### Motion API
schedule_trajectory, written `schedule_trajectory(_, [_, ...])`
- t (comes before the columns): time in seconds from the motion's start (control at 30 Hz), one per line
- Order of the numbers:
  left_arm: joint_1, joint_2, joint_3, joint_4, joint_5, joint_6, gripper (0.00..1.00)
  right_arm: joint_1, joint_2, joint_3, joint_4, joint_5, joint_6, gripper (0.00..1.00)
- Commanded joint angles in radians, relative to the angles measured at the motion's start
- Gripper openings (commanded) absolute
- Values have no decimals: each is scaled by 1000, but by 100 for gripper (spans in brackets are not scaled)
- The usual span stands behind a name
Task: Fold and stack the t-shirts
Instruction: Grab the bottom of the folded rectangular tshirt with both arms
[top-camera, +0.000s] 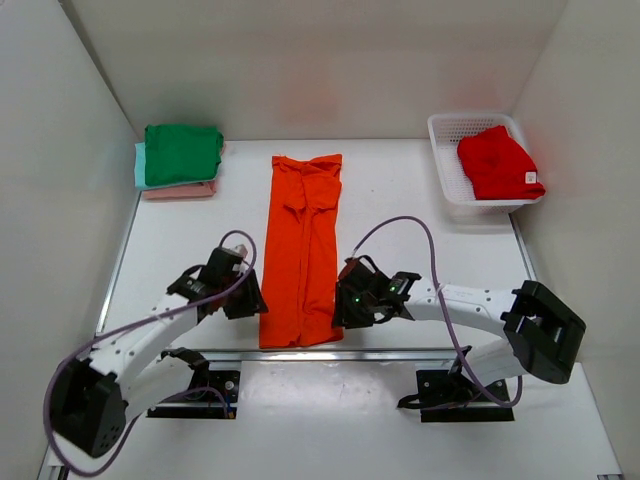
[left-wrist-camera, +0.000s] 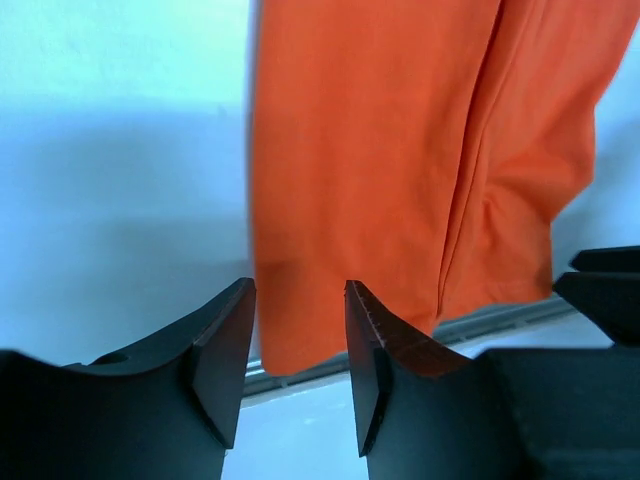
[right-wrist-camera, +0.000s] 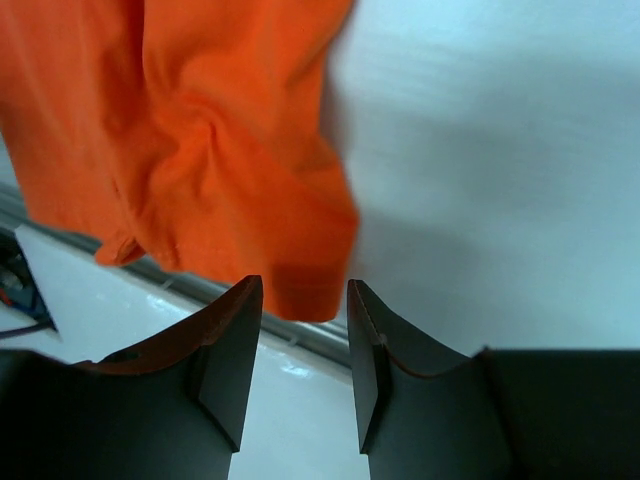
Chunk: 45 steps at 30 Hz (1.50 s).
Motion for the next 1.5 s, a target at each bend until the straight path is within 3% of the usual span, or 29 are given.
schedule_trajectory(0.0, [-16, -142, -93, -9, 33, -102, 52, 29, -1, -28, 82, -38, 79, 37])
schedule_trajectory(0.13, [-32, -207, -172, 3, 70, -157, 50, 59, 13, -42, 89, -18, 115, 37])
schedule_trajectory(0.43, [-113, -126, -158, -38, 87, -146, 47, 65, 27, -50, 78, -1, 179, 41])
schedule_trajectory(0.63, [-199, -115, -190, -23, 117, -191, 45, 83, 45, -69, 84, -14, 219, 38])
schedule_trajectory(0.67, [-191, -118, -199, -9, 123, -192, 43, 86, 39, -80, 93, -17, 228, 33])
schedule_trajectory(0.73, [-193, -121, -219, 2, 116, -192, 27, 85, 34, -99, 108, -21, 248, 26])
schedule_trajectory(0.8, [-196, -112, -221, 12, 110, -180, 13, 80, 36, -118, 116, -21, 250, 0])
schedule_trajectory(0.83, [-197, -94, -225, 13, 101, -172, 3, 88, 39, -117, 110, -26, 256, 0])
schedule_trajectory(0.87, [-198, -94, -233, -1, 90, -169, 0, 97, 36, -112, 92, -28, 253, 0])
schedule_trajectory(1.13, [-234, -137, -235, -6, 122, -188, 0, 161, 25, -66, 24, -35, 236, 0])
schedule_trajectory(1.47, [-176, 32, 101, -150, 38, 13, 0, 43, 24, 85, -66, -86, 83, 0])
